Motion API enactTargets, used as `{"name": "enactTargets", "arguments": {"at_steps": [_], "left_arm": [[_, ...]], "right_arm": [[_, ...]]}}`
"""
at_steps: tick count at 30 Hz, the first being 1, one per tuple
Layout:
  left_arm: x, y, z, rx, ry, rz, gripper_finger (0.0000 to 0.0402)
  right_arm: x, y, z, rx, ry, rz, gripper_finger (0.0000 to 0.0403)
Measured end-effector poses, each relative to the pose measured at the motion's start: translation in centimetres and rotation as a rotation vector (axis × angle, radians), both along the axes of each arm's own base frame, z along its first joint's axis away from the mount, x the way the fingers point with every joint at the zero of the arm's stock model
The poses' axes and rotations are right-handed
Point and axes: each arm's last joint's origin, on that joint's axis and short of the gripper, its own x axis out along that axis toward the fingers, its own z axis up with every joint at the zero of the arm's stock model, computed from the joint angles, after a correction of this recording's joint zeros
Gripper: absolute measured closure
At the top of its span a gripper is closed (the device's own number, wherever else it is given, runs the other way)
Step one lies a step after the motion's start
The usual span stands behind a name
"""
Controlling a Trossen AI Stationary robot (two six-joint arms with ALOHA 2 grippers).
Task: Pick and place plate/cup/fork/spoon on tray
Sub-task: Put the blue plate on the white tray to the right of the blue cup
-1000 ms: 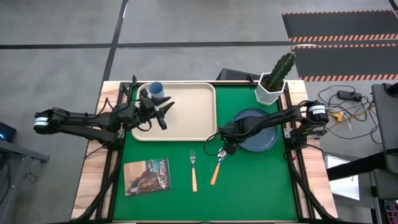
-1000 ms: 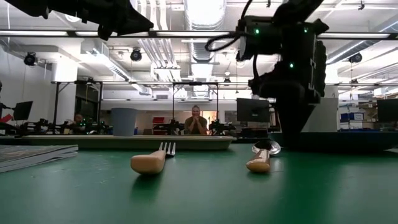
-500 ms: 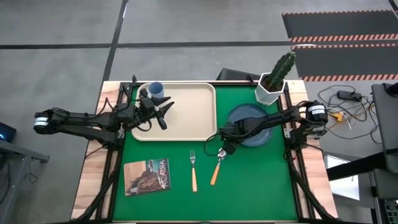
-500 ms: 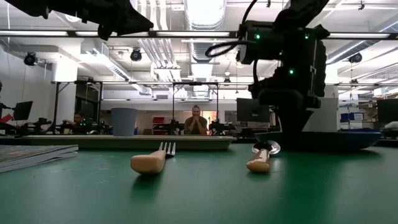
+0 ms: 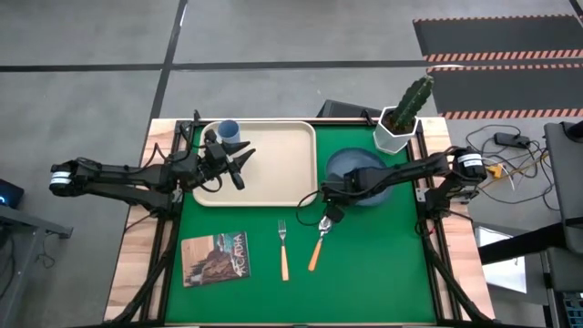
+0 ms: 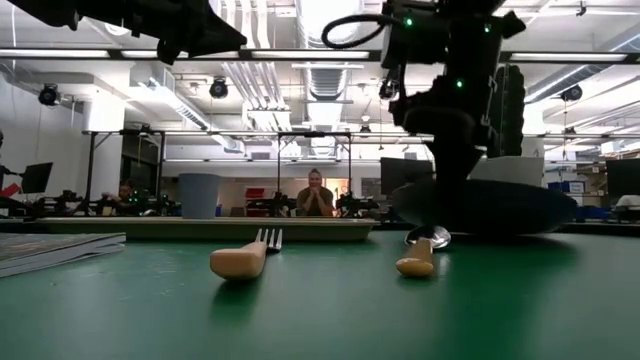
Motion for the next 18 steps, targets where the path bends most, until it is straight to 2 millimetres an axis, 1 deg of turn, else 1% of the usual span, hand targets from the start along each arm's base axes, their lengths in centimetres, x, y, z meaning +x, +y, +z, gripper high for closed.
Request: {"name": "enactTargets", "arguments": {"at_steps": [3, 7, 12, 18], "left_arm": [[0.0, 0.0, 0.0, 0.000, 0.000, 0.000, 0.0304], [0.0, 0.0, 0.0, 0.000, 0.000, 0.000, 0.0304], [0.0, 0.0, 0.0, 0.000, 0.000, 0.000, 0.0304], [0.0, 0.0, 0.0, 0.000, 0.000, -0.001, 0.0304]], "right_arm": [[0.0, -0.1, 1.0, -0.050, 0.045, 0.021, 0.0392], [0.3, -0.1, 2.5, -0.110, 0.052, 0.049, 0.0394], [1.3, -0.2, 4.1, -0.165, 0.016, 0.140, 0.0394], [2.9, -0.4, 6.3, -0.265, -0.096, 0.241, 0.0394]]}}
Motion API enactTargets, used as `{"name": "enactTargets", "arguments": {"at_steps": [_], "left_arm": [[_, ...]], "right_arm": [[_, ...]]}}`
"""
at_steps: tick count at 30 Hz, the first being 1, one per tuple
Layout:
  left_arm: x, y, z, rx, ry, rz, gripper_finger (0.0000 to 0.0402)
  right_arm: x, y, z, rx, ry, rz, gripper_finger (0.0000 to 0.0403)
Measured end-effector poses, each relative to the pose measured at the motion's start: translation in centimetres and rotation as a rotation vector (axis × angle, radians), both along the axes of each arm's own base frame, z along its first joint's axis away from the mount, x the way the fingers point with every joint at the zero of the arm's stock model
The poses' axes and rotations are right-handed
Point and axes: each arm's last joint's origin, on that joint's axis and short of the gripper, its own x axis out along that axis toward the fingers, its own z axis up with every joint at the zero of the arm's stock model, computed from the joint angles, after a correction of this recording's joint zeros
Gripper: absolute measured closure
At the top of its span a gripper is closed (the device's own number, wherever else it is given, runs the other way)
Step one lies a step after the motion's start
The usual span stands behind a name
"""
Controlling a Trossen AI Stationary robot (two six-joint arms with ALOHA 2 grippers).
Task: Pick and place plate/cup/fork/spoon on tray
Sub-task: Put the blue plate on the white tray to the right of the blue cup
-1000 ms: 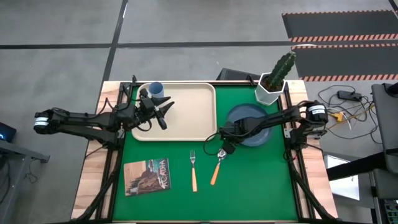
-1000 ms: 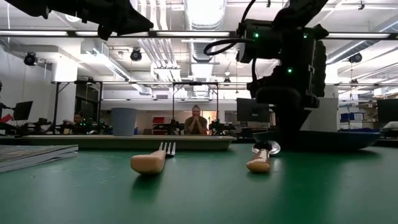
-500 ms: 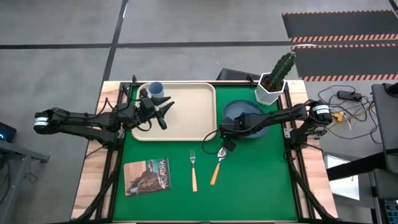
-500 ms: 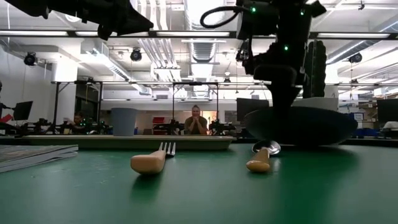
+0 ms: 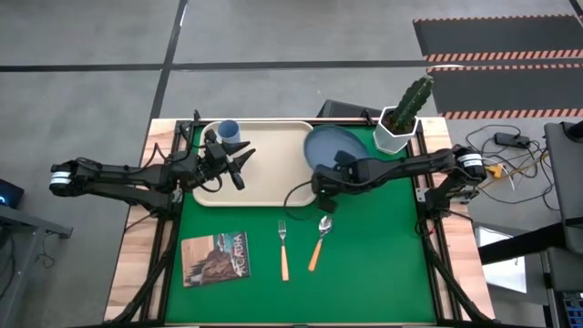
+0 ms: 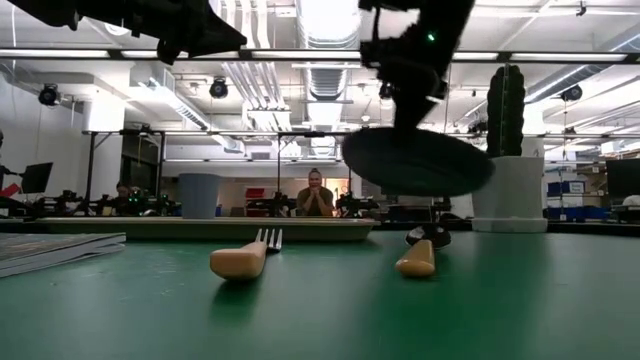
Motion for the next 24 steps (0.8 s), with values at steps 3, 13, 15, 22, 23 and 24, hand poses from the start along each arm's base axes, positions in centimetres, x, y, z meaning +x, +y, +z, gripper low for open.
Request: {"name": "enactTargets", "arguments": {"at_steps": [3, 13, 15, 22, 23, 24], "left_arm": [[0.0, 0.0, 0.0, 0.000, 0.000, 0.000, 0.0304], [0.0, 0.0, 0.1, 0.000, -0.008, -0.001, 0.0304], [0.0, 0.0, 0.1, 0.000, -0.008, -0.001, 0.0304], [0.0, 0.0, 0.1, 0.000, -0.009, -0.001, 0.0304], [0.0, 0.0, 0.1, 0.000, -0.009, -0.001, 0.0304], [0.0, 0.0, 0.1, 0.000, -0.009, -0.001, 0.0304]], "right_arm": [[1.1, 0.0, 0.9, -0.030, -0.075, 0.069, 0.0394], [6.2, 0.2, -0.7, -0.159, -0.250, 0.386, 0.0394], [7.2, 0.2, -1.5, -0.204, -0.266, 0.436, 0.0394], [9.8, -0.1, -5.2, -0.274, -0.224, 0.524, 0.0394], [10.2, -0.2, -5.7, -0.271, -0.211, 0.522, 0.0394], [10.5, -0.4, -6.3, -0.266, -0.193, 0.522, 0.0394]]}}
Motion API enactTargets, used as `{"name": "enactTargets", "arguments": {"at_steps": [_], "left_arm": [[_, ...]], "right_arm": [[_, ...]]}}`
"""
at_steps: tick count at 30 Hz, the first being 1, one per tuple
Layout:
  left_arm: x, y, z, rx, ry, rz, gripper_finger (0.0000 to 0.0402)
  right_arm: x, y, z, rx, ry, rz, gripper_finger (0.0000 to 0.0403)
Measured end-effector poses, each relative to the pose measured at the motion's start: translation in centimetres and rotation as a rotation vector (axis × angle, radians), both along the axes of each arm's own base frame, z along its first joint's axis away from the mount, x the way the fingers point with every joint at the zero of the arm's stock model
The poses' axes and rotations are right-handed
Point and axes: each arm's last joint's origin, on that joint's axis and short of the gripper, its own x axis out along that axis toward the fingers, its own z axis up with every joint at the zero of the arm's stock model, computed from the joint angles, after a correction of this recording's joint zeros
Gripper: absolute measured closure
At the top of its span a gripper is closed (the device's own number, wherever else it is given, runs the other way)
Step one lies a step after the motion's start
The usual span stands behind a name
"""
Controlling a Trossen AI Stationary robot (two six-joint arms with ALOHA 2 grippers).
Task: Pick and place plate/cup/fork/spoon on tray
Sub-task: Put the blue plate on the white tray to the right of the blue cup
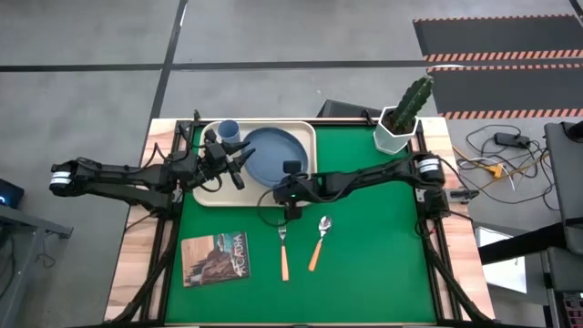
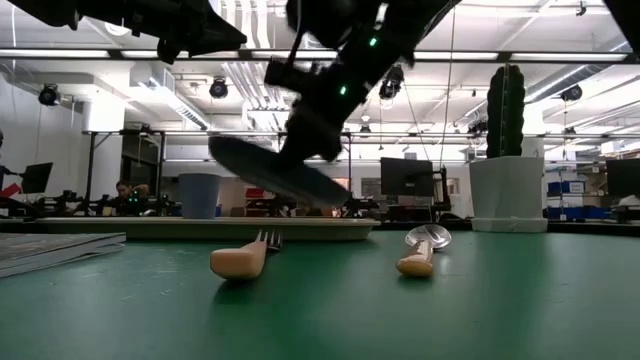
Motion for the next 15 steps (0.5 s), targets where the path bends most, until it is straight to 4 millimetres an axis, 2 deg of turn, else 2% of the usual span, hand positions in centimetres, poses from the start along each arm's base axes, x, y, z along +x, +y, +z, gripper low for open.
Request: {"name": "enactTargets", "arguments": {"at_steps": [7, 15], "left_arm": [[-0.2, 0.0, 0.2, 0.001, -0.012, 0.000, 0.0304], [-0.3, 0.0, 0.3, 0.001, -0.018, 0.000, 0.0304]], "right_arm": [[2.7, -0.6, -3.0, -0.027, 0.107, 0.008, 0.0394], [4.4, -1.0, -4.1, -0.029, 0.197, 0.002, 0.0394]]}}
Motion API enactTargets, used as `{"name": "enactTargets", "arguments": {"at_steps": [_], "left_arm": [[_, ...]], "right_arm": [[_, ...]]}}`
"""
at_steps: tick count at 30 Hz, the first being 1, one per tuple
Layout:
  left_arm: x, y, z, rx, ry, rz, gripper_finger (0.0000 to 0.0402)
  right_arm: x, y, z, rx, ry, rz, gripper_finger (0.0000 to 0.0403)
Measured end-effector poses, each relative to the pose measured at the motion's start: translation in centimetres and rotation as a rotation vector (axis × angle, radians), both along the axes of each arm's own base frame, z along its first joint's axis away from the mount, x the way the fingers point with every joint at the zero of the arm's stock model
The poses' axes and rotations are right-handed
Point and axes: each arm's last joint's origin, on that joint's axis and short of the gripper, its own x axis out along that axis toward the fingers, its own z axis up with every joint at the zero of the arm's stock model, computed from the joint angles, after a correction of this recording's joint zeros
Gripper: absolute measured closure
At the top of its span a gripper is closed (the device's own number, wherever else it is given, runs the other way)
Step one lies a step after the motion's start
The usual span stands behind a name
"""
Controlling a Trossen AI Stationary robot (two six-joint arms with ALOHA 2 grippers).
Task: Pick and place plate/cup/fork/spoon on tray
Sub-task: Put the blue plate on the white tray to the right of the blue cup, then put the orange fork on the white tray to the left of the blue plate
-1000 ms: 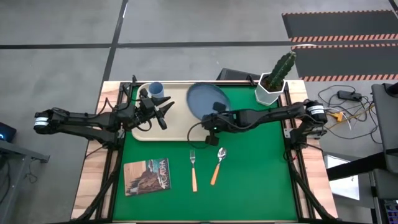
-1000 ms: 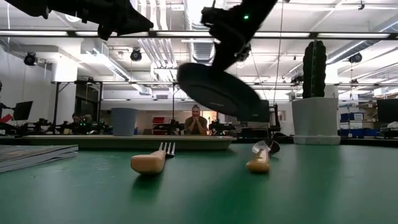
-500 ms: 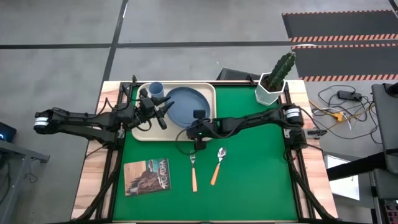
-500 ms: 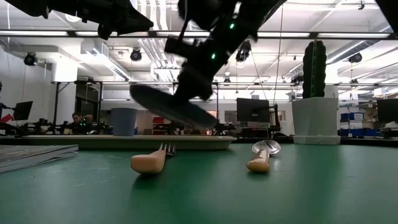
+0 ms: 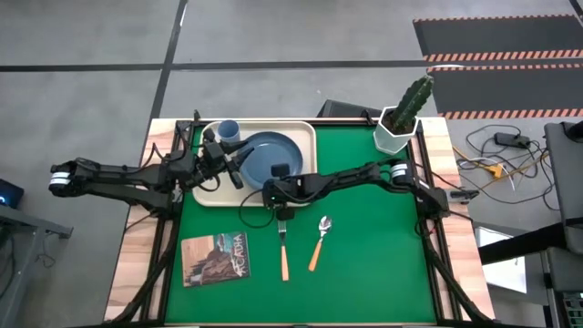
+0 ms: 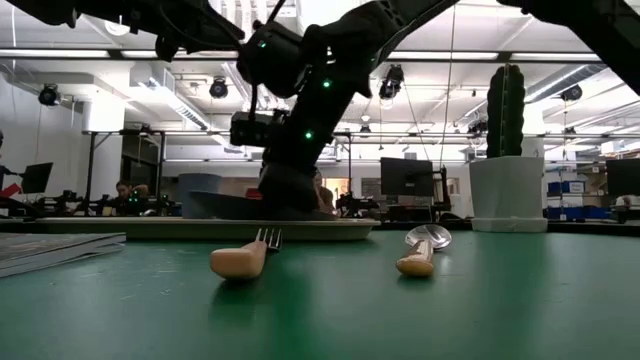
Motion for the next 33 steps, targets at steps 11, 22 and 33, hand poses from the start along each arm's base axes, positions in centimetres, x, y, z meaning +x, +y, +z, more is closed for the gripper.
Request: {"name": "enactTargets", "arguments": {"at_steps": [11, 22, 33], "left_arm": [[0.0, 0.0, 0.0, 0.000, 0.002, 0.000, 0.0304], [0.2, -0.5, -0.1, -0.168, -0.087, -0.128, 0.0304], [1.1, -3.2, -0.9, -0.452, -0.148, -0.371, 0.0304]], "right_arm": [[0.1, -0.3, 0.4, 0.018, -0.015, -0.029, 0.0394], [0.1, -0.9, 0.3, 0.059, -0.008, 0.002, 0.0333], [-2.7, 0.4, 6.9, 0.259, -0.082, 0.106, 0.0249]]}}
